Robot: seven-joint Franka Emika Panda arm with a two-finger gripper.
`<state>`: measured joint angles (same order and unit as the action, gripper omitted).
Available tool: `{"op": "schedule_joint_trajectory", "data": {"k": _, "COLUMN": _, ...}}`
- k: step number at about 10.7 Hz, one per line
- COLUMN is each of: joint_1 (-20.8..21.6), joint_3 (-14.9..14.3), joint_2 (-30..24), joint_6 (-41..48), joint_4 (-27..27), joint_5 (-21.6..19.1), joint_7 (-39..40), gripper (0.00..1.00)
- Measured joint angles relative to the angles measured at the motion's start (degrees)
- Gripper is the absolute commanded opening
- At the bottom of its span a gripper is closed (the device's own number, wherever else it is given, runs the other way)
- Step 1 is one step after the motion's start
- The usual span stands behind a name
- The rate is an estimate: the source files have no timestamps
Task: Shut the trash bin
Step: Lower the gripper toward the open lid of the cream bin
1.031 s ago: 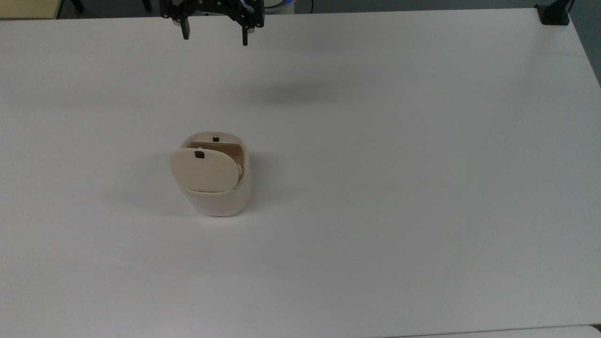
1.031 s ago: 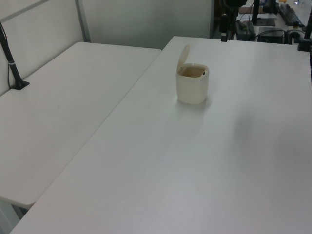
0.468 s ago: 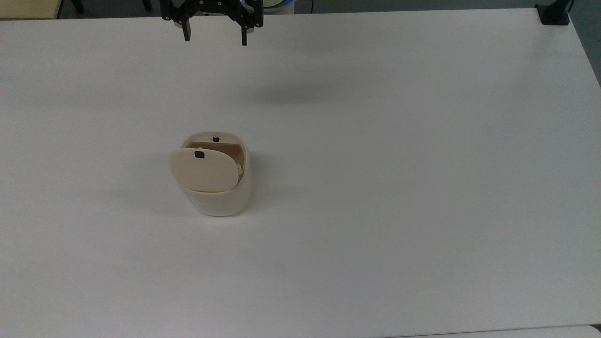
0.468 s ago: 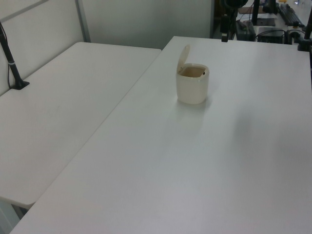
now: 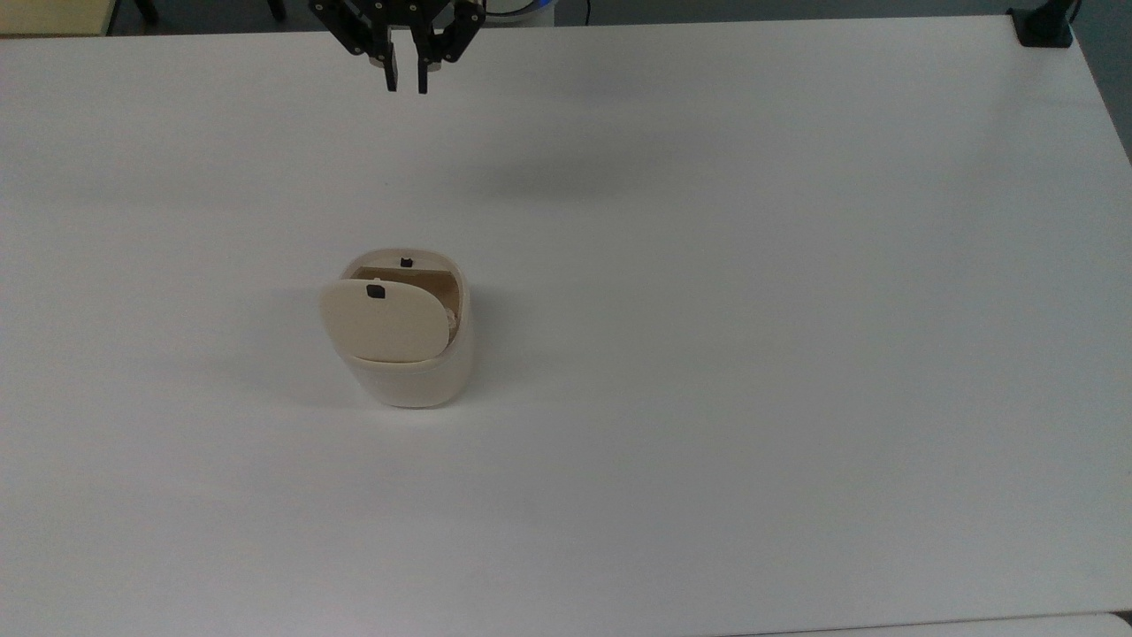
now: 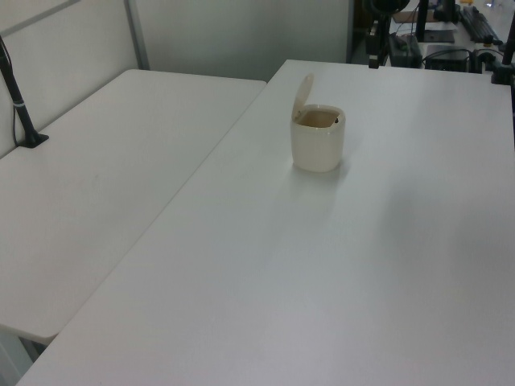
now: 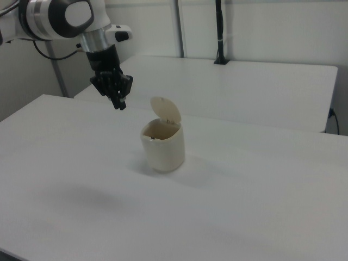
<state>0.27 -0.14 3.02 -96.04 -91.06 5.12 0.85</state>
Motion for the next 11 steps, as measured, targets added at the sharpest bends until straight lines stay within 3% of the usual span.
{"op": "schedule_joint_trajectory", "data": {"k": 2, "joint_1": 0.0, "joint_3": 0.0, "joint_2": 0.6, "joint_6": -3.0, "joint_4": 0.0, "joint_5": 0.0, "joint_7": 0.0, "gripper": 0.1}}
{"op": "schedule_joint_trajectory", "data": {"k": 11, "joint_1": -2.4, "joint_3": -0.4, "joint_2": 8.9, "joint_6": -36.4, "joint_4": 0.0, "joint_5": -4.1, "joint_7": -1.1, "gripper": 0.03}}
